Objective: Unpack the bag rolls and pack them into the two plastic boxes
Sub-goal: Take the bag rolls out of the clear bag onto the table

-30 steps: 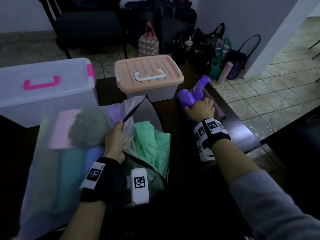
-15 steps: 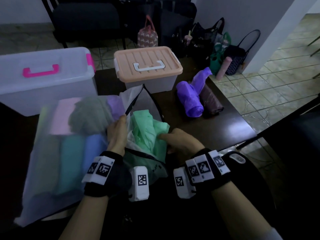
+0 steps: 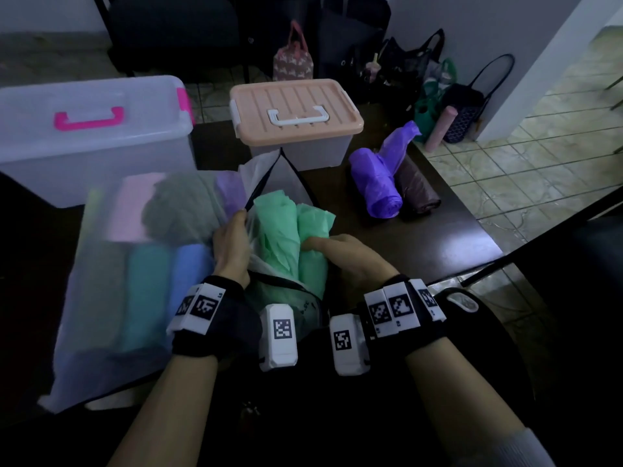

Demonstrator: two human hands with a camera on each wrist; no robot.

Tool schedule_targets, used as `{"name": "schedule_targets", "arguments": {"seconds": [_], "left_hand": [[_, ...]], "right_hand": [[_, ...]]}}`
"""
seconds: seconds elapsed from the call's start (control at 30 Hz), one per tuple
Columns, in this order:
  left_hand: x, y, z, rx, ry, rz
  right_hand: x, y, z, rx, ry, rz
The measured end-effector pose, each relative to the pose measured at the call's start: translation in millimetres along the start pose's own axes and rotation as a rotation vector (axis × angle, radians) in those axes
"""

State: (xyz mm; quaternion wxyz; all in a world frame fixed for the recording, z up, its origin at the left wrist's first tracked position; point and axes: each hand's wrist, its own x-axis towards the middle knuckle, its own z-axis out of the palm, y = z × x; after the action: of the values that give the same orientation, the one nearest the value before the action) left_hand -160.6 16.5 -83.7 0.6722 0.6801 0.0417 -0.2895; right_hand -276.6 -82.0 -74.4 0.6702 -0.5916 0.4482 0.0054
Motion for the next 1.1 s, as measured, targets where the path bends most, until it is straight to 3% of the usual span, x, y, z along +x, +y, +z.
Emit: {"name": "schedule_targets", "arguments": {"seconds": [0.3,0.43,0.8,1.1], "left_hand": [[2,0,2,-0.057,-0.017,-0.035],[2,1,4,-0.061,-0.008,-0.021],[6,-3,5,-0.07,-0.004,-0.018],[6,-2,1,-0.026,-0.032,-0.038]], "right_hand": [[-4,-21,-8,0.171,0.144,-0.237],[-10,-35,-23,0.137,0.254,-0.37],[-48,-44,-97,-0.071,0.35,-0.364],[-76,-81,-101,0.008,0.395,-0.576]]}}
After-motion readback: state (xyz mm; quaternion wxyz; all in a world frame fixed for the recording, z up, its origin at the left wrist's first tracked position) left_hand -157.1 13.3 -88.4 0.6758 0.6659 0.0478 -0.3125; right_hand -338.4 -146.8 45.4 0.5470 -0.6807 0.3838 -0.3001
